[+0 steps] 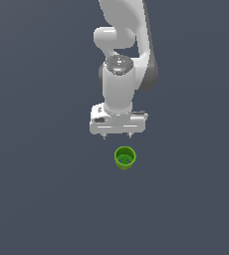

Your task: Pick up the object and move it to a goal position.

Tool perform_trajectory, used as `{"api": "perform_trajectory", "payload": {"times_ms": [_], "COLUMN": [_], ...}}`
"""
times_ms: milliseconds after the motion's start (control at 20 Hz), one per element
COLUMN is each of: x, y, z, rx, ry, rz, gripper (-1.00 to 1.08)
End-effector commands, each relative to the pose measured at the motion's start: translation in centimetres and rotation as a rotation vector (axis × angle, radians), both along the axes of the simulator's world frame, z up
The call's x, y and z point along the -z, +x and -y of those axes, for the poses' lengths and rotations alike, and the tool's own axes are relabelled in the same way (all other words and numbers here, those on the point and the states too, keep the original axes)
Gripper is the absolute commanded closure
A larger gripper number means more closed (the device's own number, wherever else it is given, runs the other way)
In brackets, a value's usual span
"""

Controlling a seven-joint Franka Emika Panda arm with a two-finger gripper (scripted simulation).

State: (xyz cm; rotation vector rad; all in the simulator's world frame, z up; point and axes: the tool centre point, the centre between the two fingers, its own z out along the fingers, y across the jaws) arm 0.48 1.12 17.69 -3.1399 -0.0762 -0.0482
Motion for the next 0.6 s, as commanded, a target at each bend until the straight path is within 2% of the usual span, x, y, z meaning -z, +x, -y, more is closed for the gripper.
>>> {"api": "perform_trajectory", "payload": {"times_ms": [0, 300, 550], "x": [0.0, 0.7, 0.8], "y": [0.0, -0.6, -0.6], "z": [0.0, -1.5, -1.4], "rx": [0.0, -0.018, -0.003], "ry": [0.0, -0.001, 0.005], "rz": [0.0, -0.02, -0.022], "gripper": [-0.2, -0.2, -0.2]}}
